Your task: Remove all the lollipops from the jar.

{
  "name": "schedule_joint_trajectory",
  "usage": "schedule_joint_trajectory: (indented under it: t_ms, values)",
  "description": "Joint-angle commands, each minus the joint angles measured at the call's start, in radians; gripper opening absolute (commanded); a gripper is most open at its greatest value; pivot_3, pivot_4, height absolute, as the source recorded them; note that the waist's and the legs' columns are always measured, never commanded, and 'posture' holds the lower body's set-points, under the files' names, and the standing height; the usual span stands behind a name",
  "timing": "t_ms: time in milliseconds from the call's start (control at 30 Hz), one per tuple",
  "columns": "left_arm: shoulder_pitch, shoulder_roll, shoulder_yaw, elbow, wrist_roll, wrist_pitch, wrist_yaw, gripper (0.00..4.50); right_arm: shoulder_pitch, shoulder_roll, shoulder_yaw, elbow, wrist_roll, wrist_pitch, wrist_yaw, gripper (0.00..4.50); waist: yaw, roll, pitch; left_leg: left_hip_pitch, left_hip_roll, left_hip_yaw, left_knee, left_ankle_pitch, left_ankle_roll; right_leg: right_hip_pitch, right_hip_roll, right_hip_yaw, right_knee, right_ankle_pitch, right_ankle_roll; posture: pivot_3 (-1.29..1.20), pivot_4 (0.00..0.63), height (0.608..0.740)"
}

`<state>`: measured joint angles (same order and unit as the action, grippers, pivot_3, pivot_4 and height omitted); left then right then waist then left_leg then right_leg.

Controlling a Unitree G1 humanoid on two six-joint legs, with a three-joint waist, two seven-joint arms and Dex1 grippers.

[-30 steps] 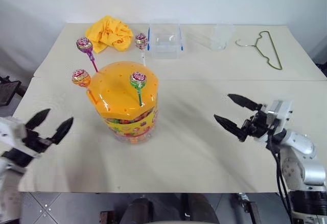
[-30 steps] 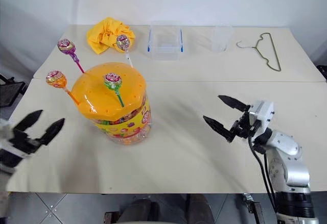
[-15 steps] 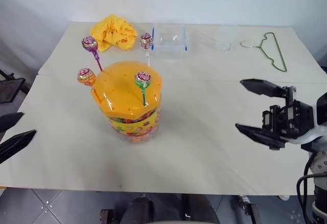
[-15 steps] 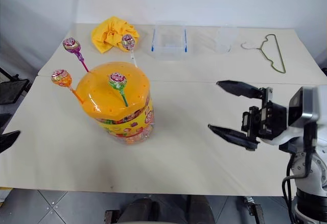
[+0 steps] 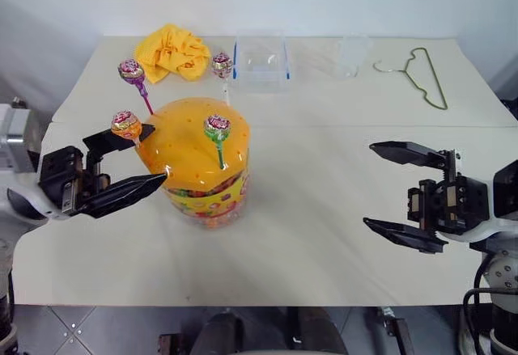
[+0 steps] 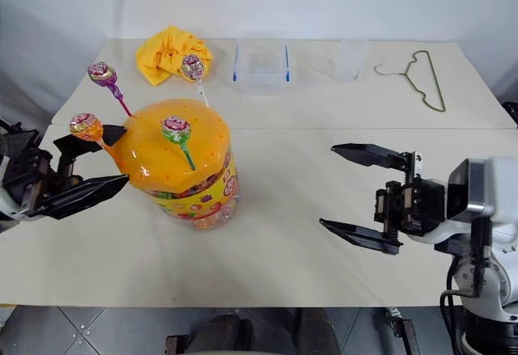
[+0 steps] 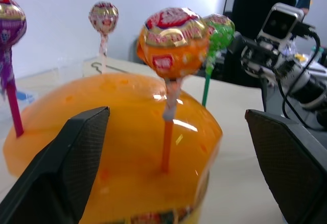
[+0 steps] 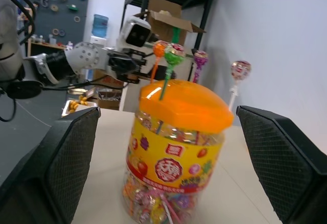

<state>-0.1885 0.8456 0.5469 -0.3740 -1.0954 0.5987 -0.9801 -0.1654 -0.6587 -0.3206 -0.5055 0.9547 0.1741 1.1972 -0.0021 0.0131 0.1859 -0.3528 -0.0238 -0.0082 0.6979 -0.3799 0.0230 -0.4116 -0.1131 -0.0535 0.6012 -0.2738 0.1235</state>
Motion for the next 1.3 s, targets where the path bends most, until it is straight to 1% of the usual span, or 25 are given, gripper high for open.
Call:
schedule_joint_trajectory:
  t_ms: [33,233,333,367,400,467,567,633,700,800,900,1000,1067,1133,1300]
  values:
    - [-0.016,-0.006,-0.007,0.004,-0.012,-0.001,0.001,3.34,-0.005,0.011,-0.003,-0.032,-0.009,-0.019,-0.021,4.50,0.001,0.000,0.000,0.000,0.000,0.000,0.000,0.000,0.000,0.000,0.000,0.000,0.000,0.000,0.000,0.00,0.150,0.740]
    - [-0.037,-0.003,-0.021,0.050,0.019,-0.016,-0.017,1.44,-0.006,0.027,-0.002,-0.022,-0.031,-0.031,-0.032,4.50,0.003,0.000,0.000,0.000,0.000,0.000,0.000,0.000,0.000,0.000,0.000,0.000,0.000,0.000,0.000,0.00,0.150,0.740]
    - [-0.054,-0.019,-0.022,0.054,-0.001,-0.007,-0.007,0.50,-0.014,0.033,-0.002,-0.016,-0.026,-0.031,-0.035,4.50,0.002,0.000,0.000,0.000,-0.001,0.000,0.000,0.000,0.000,0.000,0.000,0.000,0.000,0.000,0.000,0.00,0.150,0.740]
    - [-0.067,-0.029,-0.016,0.058,-0.028,0.004,0.008,0.13,-0.019,0.035,-0.001,-0.016,-0.017,-0.027,-0.039,4.50,0.002,0.000,0.000,0.000,0.000,0.000,0.000,0.000,0.000,0.000,0.000,0.000,0.000,0.000,0.000,0.00,0.150,0.740]
    - [-0.079,-0.035,-0.007,0.065,-0.057,0.018,0.025,0.02,-0.025,0.038,0.000,-0.018,-0.007,-0.022,-0.045,4.50,0.003,0.000,0.000,0.000,0.000,0.000,0.000,0.000,0.000,0.000,0.000,0.000,0.000,0.000,0.000,0.00,0.150,0.740]
    - [-0.103,-0.036,0.040,0.101,-0.163,0.072,0.076,0.02,-0.047,0.045,0.005,-0.028,0.028,-0.002,-0.068,4.50,0.003,0.000,0.000,0.000,0.000,-0.001,0.001,0.000,0.000,0.000,0.000,0.000,0.001,0.000,0.000,0.00,0.150,0.740]
    - [-0.100,-0.004,0.123,0.174,-0.296,0.156,0.124,0.02,-0.075,0.050,0.021,-0.040,0.051,0.014,-0.079,4.50,0.001,0.000,0.000,0.000,0.000,-0.001,0.001,0.000,0.000,0.000,0.000,0.000,0.002,0.000,0.000,0.00,0.150,0.740]
    - [-0.072,0.028,0.195,0.244,-0.334,0.200,0.133,0.02,-0.092,0.054,0.039,-0.044,0.059,0.020,-0.072,4.50,-0.004,0.000,0.000,0.000,0.000,-0.001,0.001,0.000,0.000,0.000,0.000,0.000,0.002,0.000,0.000,0.00,0.150,0.740]
    - [-0.041,0.054,0.252,0.309,-0.326,0.217,0.139,0.02,-0.104,0.055,0.055,-0.042,0.059,0.021,-0.058,4.50,-0.005,0.000,0.000,0.000,0.000,-0.001,0.000,0.000,0.000,-0.001,0.000,0.000,0.001,0.000,0.000,0.00,0.150,0.740]
    - [0.054,0.100,0.349,0.481,-0.180,0.162,0.150,0.02,-0.132,0.048,0.092,-0.018,0.012,-0.003,0.004,4.50,-0.007,0.000,0.000,0.000,0.000,0.000,0.000,0.000,0.000,-0.001,0.000,0.000,0.001,0.000,0.000,0.00,0.150,0.740]
    - [0.219,0.141,0.330,0.600,0.065,0.050,0.137,0.02,-0.144,0.022,0.115,0.027,-0.052,-0.018,0.064,4.50,-0.006,0.000,0.000,0.000,0.000,0.001,-0.001,0.000,0.000,-0.002,0.002,-0.002,0.001,0.000,0.000,0.00,0.150,0.740]
    - [0.350,0.151,0.278,0.641,0.225,0.020,0.165,0.02,-0.137,-0.019,0.128,0.080,-0.119,-0.031,0.118,4.50,0.000,-0.002,0.000,0.000,-0.001,0.003,-0.002,-0.001,0.002,-0.002,0.001,-0.003,0.000,0.000,0.000,0.00,0.150,0.740]
    - [0.408,0.141,0.239,0.616,0.290,0.022,0.171,0.02,-0.130,-0.032,0.133,0.102,-0.144,-0.038,0.140,4.50,0.007,-0.006,-0.001,0.000,-0.001,0.002,-0.001,-0.002,0.003,-0.001,-0.001,-0.002,0.000,0.000,0.000,0.00,0.150,0.740]
    - [0.454,0.124,0.204,0.559,0.325,0.051,0.183,0.02,-0.119,-0.043,0.138,0.129,-0.173,-0.052,0.161,4.50,0.012,-0.007,-0.001,-0.001,-0.001,0.000,-0.001,-0.002,0.003,-0.001,-0.002,0.000,-0.001,0.000,0.000,0.00,0.150,0.740]
    - [0.490,0.076,0.186,0.433,0.328,0.141,0.230,0.02,-0.109,-0.039,0.133,0.163,-0.192,-0.071,0.177,4.50,0.012,-0.007,-0.001,-0.001,-0.001,-0.001,-0.001,-0.004,0.003,0.000,-0.003,0.000,-0.003,0.000,0.000,0.00,0.150,0.740]
